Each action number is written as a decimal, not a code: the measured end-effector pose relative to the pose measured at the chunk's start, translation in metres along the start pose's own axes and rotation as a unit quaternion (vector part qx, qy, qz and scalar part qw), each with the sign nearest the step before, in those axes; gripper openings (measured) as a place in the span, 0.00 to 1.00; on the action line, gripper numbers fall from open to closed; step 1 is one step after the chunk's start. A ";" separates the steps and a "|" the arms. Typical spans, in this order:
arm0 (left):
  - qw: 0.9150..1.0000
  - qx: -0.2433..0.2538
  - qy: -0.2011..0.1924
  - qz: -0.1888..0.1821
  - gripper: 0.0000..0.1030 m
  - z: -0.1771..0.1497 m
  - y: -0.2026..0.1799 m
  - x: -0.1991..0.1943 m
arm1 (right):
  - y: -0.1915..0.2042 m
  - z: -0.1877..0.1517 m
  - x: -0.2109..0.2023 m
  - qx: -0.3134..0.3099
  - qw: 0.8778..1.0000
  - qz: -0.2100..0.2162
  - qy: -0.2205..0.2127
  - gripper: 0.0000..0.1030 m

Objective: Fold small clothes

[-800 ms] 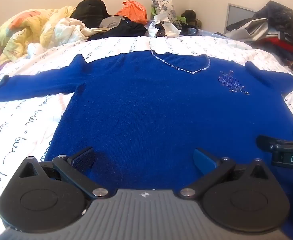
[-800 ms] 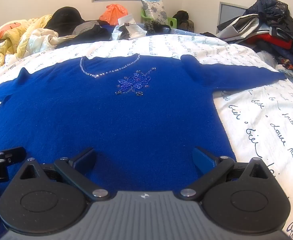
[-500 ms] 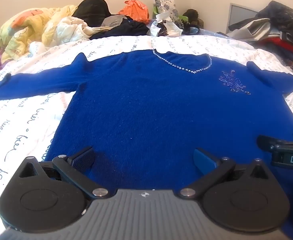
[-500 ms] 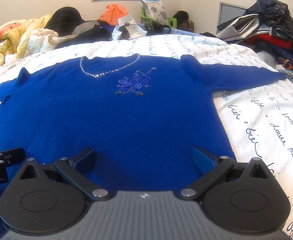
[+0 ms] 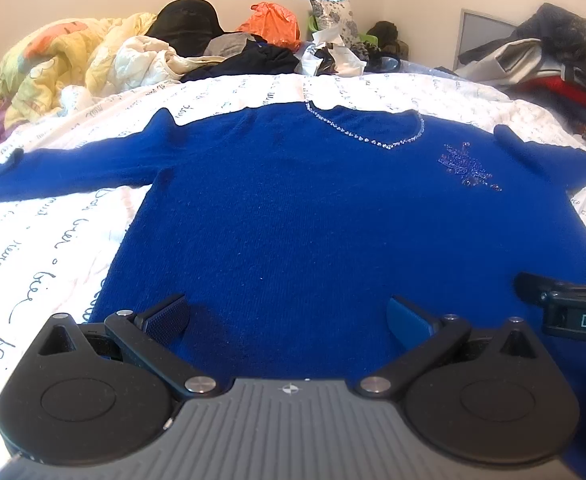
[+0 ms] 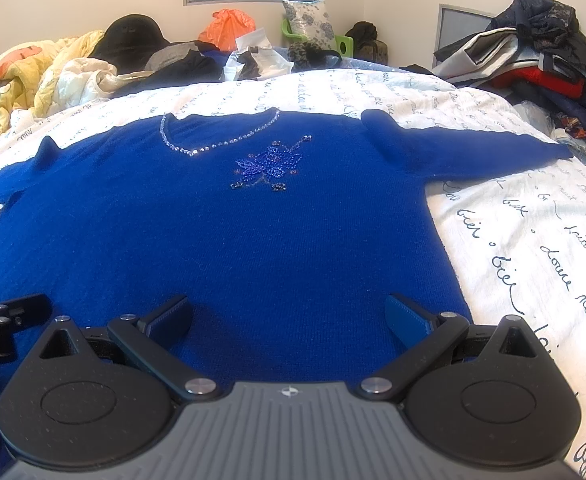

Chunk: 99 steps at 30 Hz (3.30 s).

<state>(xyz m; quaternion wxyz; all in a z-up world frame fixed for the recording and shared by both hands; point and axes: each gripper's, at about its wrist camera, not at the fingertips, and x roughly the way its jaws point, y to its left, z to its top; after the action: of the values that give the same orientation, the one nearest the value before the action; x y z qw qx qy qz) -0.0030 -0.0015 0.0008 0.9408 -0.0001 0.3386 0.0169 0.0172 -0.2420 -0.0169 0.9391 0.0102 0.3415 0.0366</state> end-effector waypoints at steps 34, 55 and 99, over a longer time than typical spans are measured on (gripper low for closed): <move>1.000 0.000 -0.001 -0.001 1.00 -0.001 0.000 0.000 | 0.000 0.000 0.002 0.001 1.000 0.000 0.000 1.00; 1.000 0.000 -0.001 -0.001 1.00 -0.001 0.000 0.000 | 0.000 0.000 0.002 0.001 1.000 0.000 0.000 1.00; 1.000 -0.001 -0.002 -0.001 1.00 -0.001 0.000 0.000 | -0.358 0.095 0.056 0.455 0.877 0.116 -0.102 1.00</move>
<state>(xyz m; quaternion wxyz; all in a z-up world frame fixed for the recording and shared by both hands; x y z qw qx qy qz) -0.0042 -0.0014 0.0000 0.9414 -0.0013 0.3369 0.0163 0.1427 -0.5943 0.0040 0.8497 0.4794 0.2189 -0.0152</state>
